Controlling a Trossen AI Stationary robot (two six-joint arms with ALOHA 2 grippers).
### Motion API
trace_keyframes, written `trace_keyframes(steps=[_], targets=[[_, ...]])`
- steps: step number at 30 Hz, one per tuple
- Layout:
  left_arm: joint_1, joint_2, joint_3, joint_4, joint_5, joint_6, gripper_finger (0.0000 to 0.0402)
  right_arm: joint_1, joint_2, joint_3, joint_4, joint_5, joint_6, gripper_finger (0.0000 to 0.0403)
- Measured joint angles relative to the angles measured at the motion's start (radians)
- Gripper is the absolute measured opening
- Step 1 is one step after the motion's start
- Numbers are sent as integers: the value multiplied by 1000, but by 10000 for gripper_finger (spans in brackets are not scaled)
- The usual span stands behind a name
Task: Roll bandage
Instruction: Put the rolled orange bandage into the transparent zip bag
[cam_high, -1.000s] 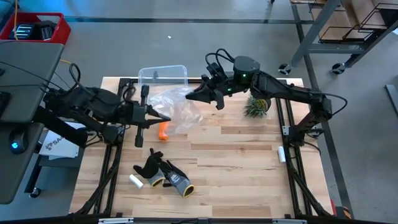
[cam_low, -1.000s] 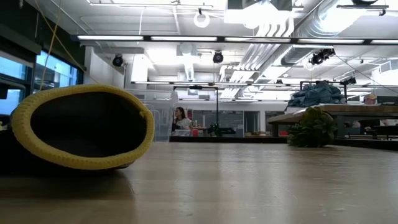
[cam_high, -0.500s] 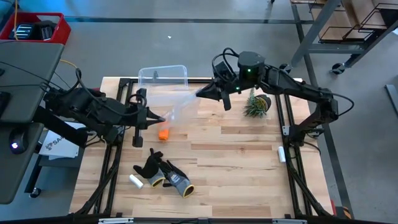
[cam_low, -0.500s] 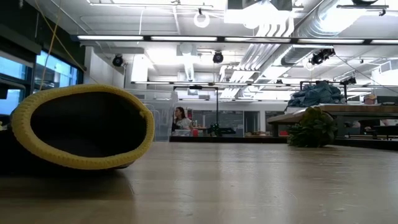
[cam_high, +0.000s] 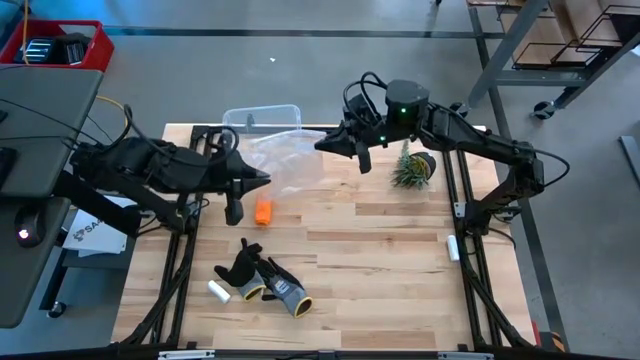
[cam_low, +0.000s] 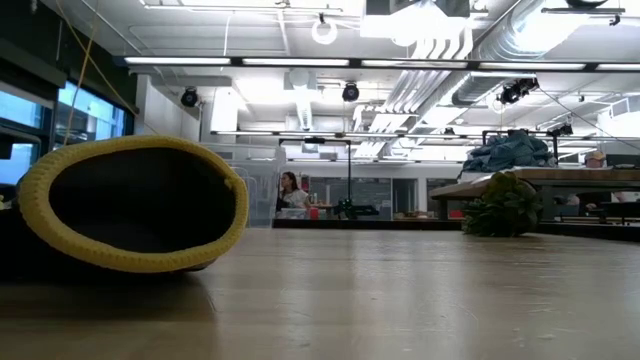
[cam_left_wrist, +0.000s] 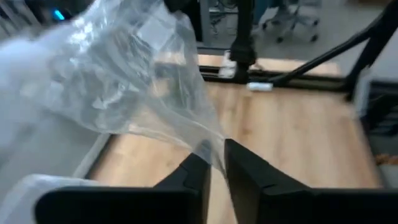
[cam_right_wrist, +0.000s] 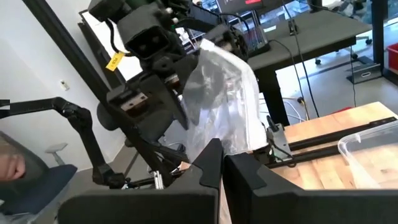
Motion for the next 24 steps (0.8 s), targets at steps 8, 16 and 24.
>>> trace_keyframes(steps=[8, 16, 24], targets=[[17, -6, 0, 12, 140, -177, 136, -25, -3, 0, -4, -2, -82, 0], [19, -30, 100, 129, 156, -222, 192, -53, -32, 1, -172, -1, -393, 0], [154, -23, 148, 121, 151, -154, 198, 53, -21, 1, -272, 20, -694, 0]])
